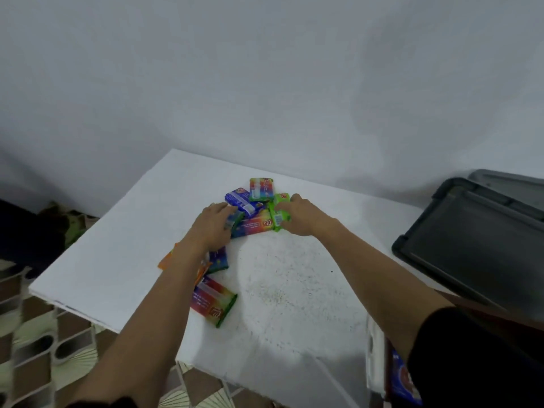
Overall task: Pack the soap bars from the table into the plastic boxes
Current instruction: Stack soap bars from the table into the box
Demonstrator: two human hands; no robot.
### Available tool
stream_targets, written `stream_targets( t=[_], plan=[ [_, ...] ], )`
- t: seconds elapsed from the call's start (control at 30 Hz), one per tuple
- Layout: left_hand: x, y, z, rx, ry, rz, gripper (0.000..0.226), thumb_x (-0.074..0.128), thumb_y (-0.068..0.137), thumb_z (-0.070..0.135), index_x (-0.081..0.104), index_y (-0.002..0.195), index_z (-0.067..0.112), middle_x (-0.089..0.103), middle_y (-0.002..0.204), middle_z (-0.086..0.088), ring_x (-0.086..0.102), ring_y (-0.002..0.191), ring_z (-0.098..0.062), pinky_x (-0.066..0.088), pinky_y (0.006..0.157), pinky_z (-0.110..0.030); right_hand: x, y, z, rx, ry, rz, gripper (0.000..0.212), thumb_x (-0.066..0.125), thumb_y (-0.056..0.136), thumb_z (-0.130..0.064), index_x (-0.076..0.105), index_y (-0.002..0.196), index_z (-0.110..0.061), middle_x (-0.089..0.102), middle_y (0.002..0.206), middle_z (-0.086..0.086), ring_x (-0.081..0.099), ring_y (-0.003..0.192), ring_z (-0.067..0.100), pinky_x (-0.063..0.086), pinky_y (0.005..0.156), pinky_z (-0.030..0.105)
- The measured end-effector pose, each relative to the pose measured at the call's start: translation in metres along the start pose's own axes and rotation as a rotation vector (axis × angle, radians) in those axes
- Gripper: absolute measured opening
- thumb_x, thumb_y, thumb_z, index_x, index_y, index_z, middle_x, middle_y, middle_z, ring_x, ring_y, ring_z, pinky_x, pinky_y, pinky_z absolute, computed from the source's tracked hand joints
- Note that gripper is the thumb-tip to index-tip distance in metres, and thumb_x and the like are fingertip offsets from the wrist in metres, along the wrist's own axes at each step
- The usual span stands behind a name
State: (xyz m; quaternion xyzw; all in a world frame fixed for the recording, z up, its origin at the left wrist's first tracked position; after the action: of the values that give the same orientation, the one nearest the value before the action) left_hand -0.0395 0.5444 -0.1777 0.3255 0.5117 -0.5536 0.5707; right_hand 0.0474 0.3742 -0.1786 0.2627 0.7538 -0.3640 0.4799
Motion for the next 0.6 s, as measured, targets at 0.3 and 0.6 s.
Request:
stream_targets(
  t=[0.3, 0.6],
  plan=[
    [0.007, 0.017, 0.0, 0.017, 0.088, -0.141, 0.078, 0.061, 0.087, 0.018, 0.017, 0.15, 0.029, 0.025, 0.157, 0.0, 0.019, 0.141, -0.028, 0.034, 0.106, -0.049, 0.019, 0.023, -0.004, -0.021, -0.022, -0.08, 0.057, 0.061, 0.09, -0.036, 0.039, 0.142, -0.041, 0.03, 0.143, 0.014, 0.034, 0.127, 0.035, 0.03, 0.109, 0.048],
    [0.008, 0.014, 0.004, 0.068, 0.131, -0.119, 0.077, 0.067, 0.085, 0.021, 0.022, 0.148, 0.026, 0.032, 0.152, -0.003, 0.027, 0.136, -0.026, 0.04, 0.103, -0.044, 0.021, 0.008, -0.004, -0.024, -0.075, -0.03, 0.051, 0.061, 0.09, -0.027, 0.042, 0.136, -0.035, 0.03, 0.139, 0.015, 0.037, 0.121, 0.037, 0.039, 0.098, 0.044]
  ],
)
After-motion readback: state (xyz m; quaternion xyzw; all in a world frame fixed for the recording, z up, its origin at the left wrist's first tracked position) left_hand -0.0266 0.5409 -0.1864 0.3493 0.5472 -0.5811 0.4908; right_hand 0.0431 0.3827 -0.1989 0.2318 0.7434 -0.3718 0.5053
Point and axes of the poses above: each hand's wrist, its own y-axis towards the middle knuckle, its own x-axis out of the palm, z = x × y, the point moved 9 cm from there along y, towards the middle knuckle
